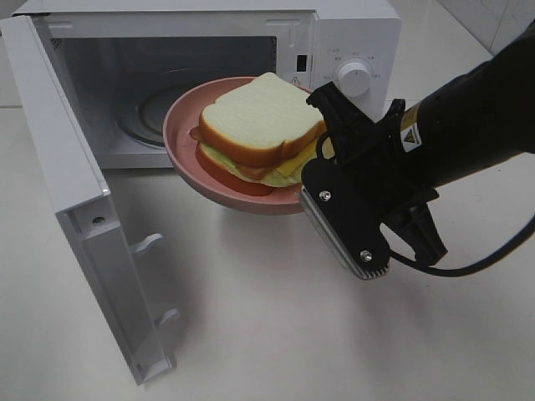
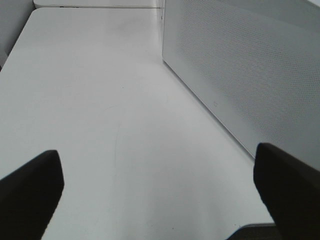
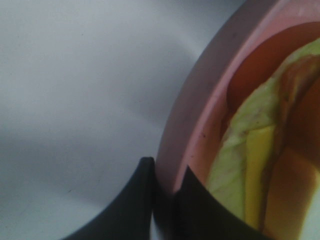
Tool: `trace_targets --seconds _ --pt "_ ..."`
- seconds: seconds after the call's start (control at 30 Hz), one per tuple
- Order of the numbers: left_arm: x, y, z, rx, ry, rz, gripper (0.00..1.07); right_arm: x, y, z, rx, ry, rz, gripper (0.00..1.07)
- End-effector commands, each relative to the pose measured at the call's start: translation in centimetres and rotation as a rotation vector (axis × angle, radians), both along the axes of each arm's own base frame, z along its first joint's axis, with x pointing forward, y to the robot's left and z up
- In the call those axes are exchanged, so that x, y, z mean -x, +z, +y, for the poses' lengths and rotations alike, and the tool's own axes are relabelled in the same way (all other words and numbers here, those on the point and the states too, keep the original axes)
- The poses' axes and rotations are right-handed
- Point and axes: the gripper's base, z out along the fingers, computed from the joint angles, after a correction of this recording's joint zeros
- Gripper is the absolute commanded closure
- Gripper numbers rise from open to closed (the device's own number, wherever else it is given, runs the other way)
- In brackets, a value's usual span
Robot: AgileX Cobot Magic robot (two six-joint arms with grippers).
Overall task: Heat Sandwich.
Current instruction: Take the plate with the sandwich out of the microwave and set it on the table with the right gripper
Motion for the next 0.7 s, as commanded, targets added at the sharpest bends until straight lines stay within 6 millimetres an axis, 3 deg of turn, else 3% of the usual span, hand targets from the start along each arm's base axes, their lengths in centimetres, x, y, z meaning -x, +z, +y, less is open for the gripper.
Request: trace_targets --seconds 0.03,0.7 --pt "0.1 0.0 0.0 -0.002 0.008 -0.012 0.09 0.6 1.0 -0.3 -0.032 0.001 -0.036 1.07" --pt "0.1 0.0 0.0 -0.001 0.009 -0.012 0.09 3.8 3.0 -3.5 -0.009 -0.072 -0.013 1.07"
